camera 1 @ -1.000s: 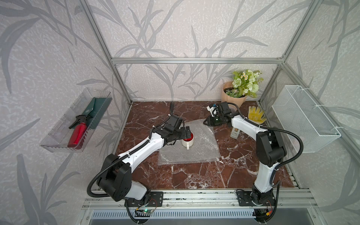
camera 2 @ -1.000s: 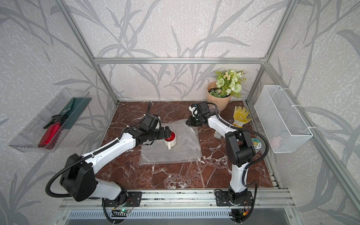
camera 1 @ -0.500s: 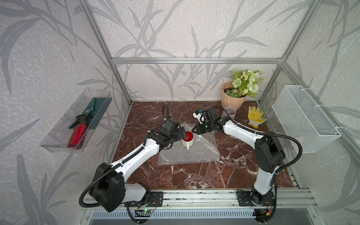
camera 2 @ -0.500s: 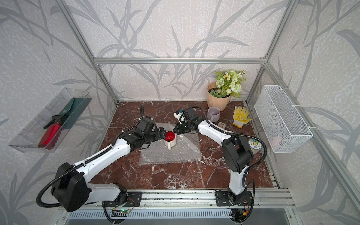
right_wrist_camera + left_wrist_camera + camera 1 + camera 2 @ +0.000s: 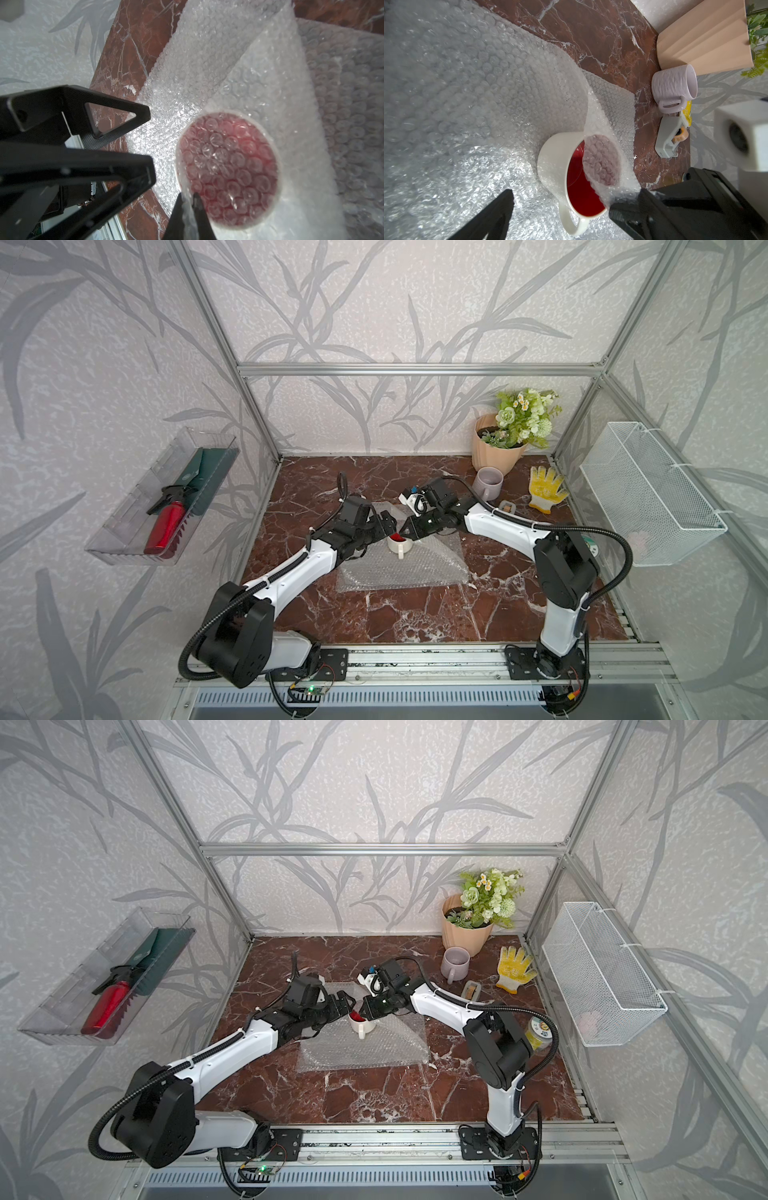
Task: Wrap mugs in bubble wrap
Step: Wrap the mug in bubble wrap.
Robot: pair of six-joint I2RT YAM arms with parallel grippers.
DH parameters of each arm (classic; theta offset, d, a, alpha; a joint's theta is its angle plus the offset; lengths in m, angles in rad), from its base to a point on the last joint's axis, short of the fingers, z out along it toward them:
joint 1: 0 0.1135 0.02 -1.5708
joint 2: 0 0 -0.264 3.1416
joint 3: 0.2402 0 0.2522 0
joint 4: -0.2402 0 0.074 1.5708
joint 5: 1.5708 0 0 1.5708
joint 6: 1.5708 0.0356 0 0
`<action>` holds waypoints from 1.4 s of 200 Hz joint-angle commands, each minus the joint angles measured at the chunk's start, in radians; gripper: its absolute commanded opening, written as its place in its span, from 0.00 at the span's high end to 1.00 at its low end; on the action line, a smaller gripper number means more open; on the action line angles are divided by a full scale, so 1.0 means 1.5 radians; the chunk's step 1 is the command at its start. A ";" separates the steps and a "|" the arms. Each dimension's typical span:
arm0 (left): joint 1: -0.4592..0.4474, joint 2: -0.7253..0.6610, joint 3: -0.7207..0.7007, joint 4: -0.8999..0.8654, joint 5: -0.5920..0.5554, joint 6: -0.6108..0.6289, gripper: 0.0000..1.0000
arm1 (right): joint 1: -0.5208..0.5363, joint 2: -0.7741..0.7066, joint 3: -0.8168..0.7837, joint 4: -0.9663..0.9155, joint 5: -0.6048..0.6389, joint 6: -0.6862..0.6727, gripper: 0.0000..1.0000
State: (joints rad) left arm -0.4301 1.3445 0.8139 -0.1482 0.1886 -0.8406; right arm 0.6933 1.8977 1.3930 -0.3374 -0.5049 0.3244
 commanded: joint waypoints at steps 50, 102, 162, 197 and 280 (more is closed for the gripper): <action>0.014 0.050 0.012 0.015 0.050 -0.003 0.05 | 0.012 0.025 -0.025 0.024 0.010 0.010 0.86; 0.013 0.112 0.025 0.026 0.075 0.001 0.09 | 0.012 0.026 -0.032 0.032 0.008 0.012 0.84; 0.014 0.156 0.014 0.043 0.075 0.014 0.09 | 0.012 0.016 -0.025 0.020 0.000 -0.007 0.81; 0.014 0.171 0.010 0.041 0.070 0.017 0.09 | 0.012 -0.007 -0.017 0.006 0.005 -0.020 0.74; 0.015 0.207 0.021 0.043 0.076 0.021 0.09 | 0.011 -0.150 -0.102 -0.008 0.087 -0.014 0.64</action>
State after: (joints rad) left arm -0.4046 1.6352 0.8196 -0.0551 0.2981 -0.8211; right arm 0.7063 1.7847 1.2919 -0.3321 -0.4618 0.2981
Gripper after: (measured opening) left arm 0.910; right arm 0.356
